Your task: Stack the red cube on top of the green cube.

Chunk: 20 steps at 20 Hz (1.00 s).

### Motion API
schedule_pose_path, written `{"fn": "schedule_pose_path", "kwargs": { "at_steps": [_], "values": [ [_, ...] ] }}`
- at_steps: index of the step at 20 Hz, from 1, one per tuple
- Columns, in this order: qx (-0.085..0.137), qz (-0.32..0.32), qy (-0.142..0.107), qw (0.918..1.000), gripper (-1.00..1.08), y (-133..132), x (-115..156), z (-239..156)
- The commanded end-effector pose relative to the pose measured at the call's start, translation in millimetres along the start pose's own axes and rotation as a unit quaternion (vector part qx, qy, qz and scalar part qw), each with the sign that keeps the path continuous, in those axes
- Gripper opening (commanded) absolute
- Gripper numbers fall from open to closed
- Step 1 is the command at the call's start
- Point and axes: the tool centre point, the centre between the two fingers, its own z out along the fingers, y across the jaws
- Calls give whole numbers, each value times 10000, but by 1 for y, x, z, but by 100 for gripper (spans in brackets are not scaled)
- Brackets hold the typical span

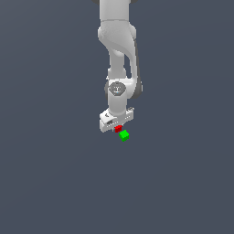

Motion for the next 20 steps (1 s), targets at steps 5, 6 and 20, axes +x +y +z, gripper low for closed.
{"fn": "schedule_pose_path", "kwargs": {
  "at_steps": [5, 6, 20],
  "values": [
    [-1, 0, 1, 10000, -100, 0, 0, -1],
    [-1, 0, 1, 10000, -100, 0, 0, -2],
    [-2, -3, 0, 10000, -100, -1, -1, -71]
  ]
}}
